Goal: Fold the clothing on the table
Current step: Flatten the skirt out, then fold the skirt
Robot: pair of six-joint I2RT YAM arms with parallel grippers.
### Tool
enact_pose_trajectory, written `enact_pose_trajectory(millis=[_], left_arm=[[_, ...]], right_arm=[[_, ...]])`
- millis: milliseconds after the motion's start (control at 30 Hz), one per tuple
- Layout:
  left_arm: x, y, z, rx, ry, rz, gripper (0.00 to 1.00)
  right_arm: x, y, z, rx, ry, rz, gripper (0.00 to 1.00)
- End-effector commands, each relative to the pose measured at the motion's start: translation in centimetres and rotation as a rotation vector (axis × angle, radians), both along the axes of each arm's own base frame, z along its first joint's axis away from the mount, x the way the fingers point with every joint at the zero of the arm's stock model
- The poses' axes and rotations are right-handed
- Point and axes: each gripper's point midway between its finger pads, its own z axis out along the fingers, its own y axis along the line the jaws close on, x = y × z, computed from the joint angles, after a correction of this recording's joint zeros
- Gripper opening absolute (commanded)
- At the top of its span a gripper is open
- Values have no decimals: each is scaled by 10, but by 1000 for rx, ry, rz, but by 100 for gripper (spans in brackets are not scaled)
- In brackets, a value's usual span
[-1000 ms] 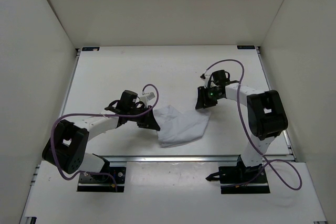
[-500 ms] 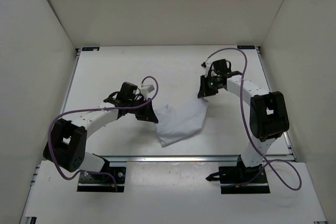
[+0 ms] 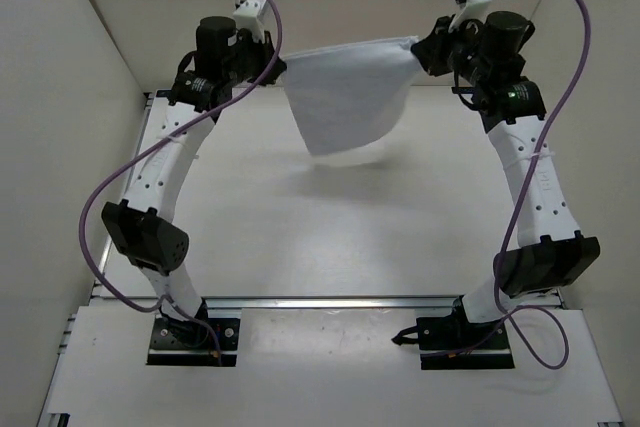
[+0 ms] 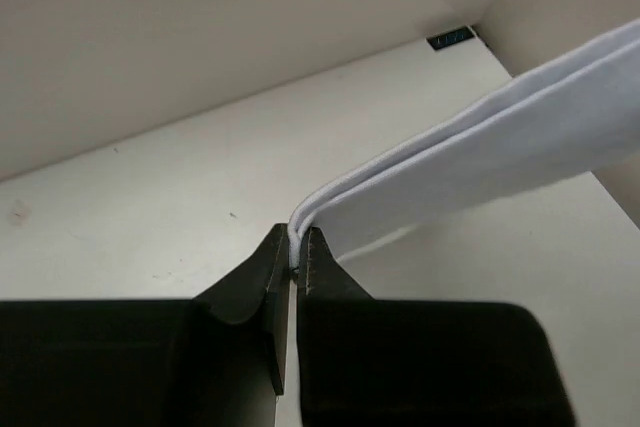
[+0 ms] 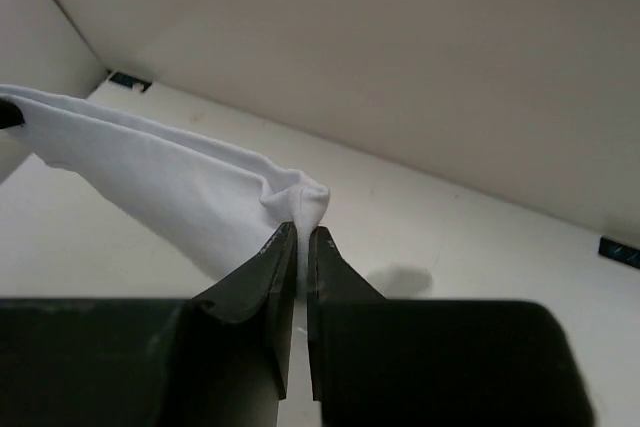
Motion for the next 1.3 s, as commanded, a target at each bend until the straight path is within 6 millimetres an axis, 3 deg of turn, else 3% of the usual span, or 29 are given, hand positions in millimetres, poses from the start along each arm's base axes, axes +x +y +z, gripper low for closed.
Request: enact_pose_trajectory(millis=[0, 33, 67, 100, 133, 167, 200, 233, 267, 300, 333, 367, 400, 433, 467, 567, 667, 733, 800, 833, 867, 933, 967, 1000, 1033, 1067, 1100, 1167, 1267], left_arm=[[-12, 28, 90, 59, -248, 167, 0], [-17, 36, 104, 40, -295, 186, 0], [-14, 42, 92, 52, -278, 199, 0], [-20, 46, 98, 42, -302, 198, 0], [-23, 51, 80, 73, -273, 204, 0], [-21, 53, 49, 105, -213, 205, 0], [-30, 51, 18, 136, -161, 196, 0], [-40, 51, 15, 126, -159, 190, 0], [-48, 50, -27, 154, -81, 176, 0], [-66, 44, -57, 160, -25, 150, 0], [-84, 37, -58, 135, -23, 123, 0], [-99, 37, -98, 164, 57, 106, 0], [-122, 36, -125, 164, 119, 91, 0], [-139, 34, -125, 132, 138, 74, 0], [-154, 36, -150, 137, 200, 63, 0], [-189, 44, -166, 53, 261, 56, 0], [-188, 48, -174, 36, 287, 77, 0], [-173, 47, -173, 51, 269, 70, 0], [-137, 41, -159, 60, 232, 82, 0], [-116, 39, -130, 61, 163, 85, 0], [-95, 41, -138, 106, 179, 99, 0], [-47, 31, -55, 78, 33, 114, 0], [-30, 28, -69, 128, 75, 113, 0], [-10, 26, -29, 108, 21, 133, 0], [-1, 28, 31, 75, -105, 155, 0], [7, 30, 37, 85, -114, 171, 0], [8, 34, 70, 55, -197, 186, 0], [4, 48, 97, -6, -256, 209, 0], [-11, 62, 100, 7, -291, 219, 0]], right_arm=[[3, -14, 45, 3, -138, -59, 0], [3, -21, 43, -10, -132, -77, 0], [4, -22, 25, -21, -94, -71, 0], [0, -25, 25, -18, -95, -78, 0], [-6, -31, 8, -23, -70, -91, 0], [-5, -32, -32, -36, 11, -98, 0], [-12, -35, -58, -47, 56, -97, 0], [-22, -39, -65, -49, 65, -102, 0], [-28, -41, -110, -66, 150, -92, 0], [-41, -42, -142, -76, 210, -88, 0], [-52, -45, -151, -77, 231, -101, 0], [-69, -45, -185, -94, 324, -93, 0], [-82, -46, -206, -93, 379, -98, 0], [-97, -46, -214, -94, 416, -99, 0], [-109, -44, -235, -80, 480, -92, 0], [-135, -39, -240, 5, 505, -67, 0], [-131, -36, -245, 41, 520, -55, 0], [-115, -29, -239, 44, 506, -32, 1], [-77, -23, -205, 40, 421, -18, 0], [-58, -21, -174, 41, 350, -14, 0], [-43, -21, -169, 43, 346, -19, 0], [-8, -25, -89, 32, 167, -24, 0], [5, -21, -87, 17, 174, -20, 1], [14, -29, -38, 13, 75, -51, 0], [24, -29, -3, 12, 2, -57, 0], [32, -31, -3, 3, 12, -61, 0], [31, -34, 30, 17, -60, -68, 0], [23, -38, 58, 24, -133, -69, 0], [11, -49, 44, -1, -121, -102, 0]])
